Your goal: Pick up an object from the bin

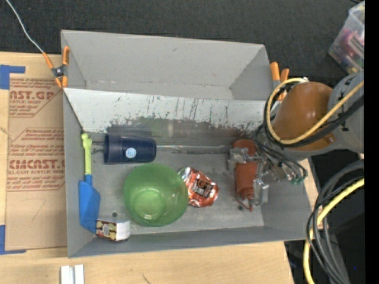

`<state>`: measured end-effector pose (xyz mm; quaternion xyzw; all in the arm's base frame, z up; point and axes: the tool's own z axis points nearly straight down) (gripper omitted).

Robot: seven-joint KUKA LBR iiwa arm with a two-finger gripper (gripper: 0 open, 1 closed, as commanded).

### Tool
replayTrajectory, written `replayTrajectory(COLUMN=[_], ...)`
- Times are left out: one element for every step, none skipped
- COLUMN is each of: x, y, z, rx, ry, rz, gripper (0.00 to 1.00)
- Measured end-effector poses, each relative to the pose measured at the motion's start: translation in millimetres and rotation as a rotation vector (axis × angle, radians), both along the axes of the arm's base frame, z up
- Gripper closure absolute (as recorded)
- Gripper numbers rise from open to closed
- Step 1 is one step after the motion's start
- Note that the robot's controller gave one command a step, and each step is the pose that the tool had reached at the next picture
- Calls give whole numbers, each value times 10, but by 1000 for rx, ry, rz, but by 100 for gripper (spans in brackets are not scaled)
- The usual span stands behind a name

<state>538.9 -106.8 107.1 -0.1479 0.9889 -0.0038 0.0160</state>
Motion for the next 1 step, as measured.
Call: replayTrajectory(x=[1], y=[83], z=[-129], rx=[-1], ry=[28], rz=[305], gripper=[100])
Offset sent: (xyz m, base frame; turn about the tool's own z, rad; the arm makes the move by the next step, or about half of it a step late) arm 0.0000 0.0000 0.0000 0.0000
